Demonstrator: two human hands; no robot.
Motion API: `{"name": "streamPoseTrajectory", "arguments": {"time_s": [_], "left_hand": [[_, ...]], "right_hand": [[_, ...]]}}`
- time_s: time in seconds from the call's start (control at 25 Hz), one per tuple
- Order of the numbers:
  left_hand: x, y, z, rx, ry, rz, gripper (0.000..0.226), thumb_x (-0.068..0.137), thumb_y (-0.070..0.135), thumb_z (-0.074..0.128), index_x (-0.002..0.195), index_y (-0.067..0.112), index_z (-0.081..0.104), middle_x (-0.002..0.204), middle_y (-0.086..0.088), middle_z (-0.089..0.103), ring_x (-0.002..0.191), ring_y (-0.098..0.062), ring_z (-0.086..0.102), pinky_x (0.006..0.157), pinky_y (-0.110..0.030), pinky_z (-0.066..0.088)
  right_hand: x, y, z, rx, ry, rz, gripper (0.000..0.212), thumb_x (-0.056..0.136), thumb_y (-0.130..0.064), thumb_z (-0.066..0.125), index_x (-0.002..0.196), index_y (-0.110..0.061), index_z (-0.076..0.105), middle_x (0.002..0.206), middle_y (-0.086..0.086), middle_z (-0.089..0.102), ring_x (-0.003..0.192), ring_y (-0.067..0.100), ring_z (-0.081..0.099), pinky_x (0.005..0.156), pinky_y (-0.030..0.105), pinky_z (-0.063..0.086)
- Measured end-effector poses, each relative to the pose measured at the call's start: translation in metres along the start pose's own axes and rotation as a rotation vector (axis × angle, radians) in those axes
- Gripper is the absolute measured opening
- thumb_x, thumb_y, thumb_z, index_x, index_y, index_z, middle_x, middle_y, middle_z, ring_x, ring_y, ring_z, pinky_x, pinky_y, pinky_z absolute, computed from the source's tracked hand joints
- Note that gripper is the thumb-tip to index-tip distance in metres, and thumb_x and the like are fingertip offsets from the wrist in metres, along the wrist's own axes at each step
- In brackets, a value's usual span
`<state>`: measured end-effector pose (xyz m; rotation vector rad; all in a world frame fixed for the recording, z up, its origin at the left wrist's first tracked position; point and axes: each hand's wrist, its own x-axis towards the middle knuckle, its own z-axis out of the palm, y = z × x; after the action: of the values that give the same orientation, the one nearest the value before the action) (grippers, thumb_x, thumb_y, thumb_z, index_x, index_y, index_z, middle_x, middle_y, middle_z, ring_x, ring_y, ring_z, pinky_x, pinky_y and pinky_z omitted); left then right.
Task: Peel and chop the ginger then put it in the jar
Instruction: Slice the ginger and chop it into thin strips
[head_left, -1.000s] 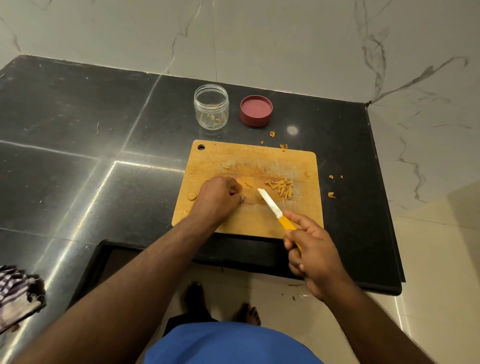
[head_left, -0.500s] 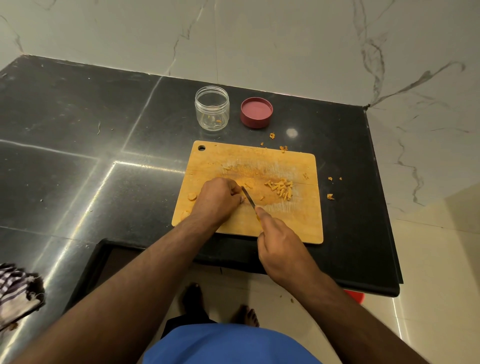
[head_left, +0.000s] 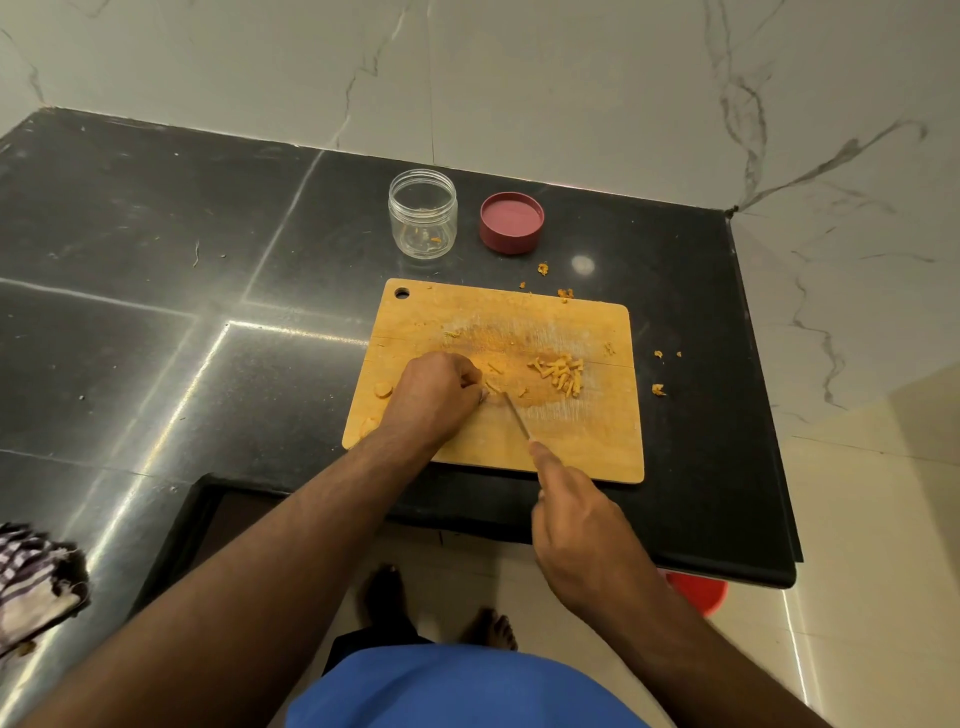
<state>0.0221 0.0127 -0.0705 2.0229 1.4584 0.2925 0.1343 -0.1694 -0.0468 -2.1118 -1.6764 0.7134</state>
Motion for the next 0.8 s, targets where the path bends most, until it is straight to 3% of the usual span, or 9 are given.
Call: {"name": "streamPoseTrajectory", "arguments": {"time_s": [0.16, 0.36, 0.8], "left_hand": [[-0.003, -0.004, 0.0, -0.012, 0.006, 0.009, 0.031, 0.093, 0.023, 0.068, 0.122, 0.015, 0.07, 0.117, 0.001, 0.071, 0.1, -0.01, 0.061, 0.084, -0.023, 0.046], [-0.002, -0.002, 0.001, -0.016, 0.025, -0.029, 0.028, 0.092, 0.024, 0.069, 0.119, 0.016, 0.071, 0.114, 0.001, 0.071, 0.098, -0.011, 0.062, 0.085, -0.025, 0.05], [0.002, -0.004, 0.0, -0.017, 0.003, -0.024, 0.024, 0.091, 0.023, 0.069, 0.114, 0.016, 0.074, 0.113, 0.004, 0.073, 0.093, -0.008, 0.062, 0.082, -0.024, 0.05]], "right_hand": [[0.004, 0.008, -0.006, 0.074, 0.085, 0.005, 0.054, 0.104, -0.018, 0.037, 0.155, -0.026, 0.023, 0.112, -0.005, 0.052, 0.086, 0.012, 0.057, 0.073, 0.026, 0.051], [0.018, 0.001, 0.001, 0.102, 0.017, -0.054, 0.053, 0.104, -0.02, 0.037, 0.155, -0.024, 0.022, 0.132, 0.0, 0.052, 0.108, 0.011, 0.052, 0.092, 0.028, 0.046], [0.041, -0.007, 0.005, 0.024, -0.063, -0.051, 0.053, 0.104, -0.021, 0.034, 0.155, -0.025, 0.021, 0.135, 0.005, 0.052, 0.111, 0.02, 0.054, 0.093, 0.04, 0.049]]}}
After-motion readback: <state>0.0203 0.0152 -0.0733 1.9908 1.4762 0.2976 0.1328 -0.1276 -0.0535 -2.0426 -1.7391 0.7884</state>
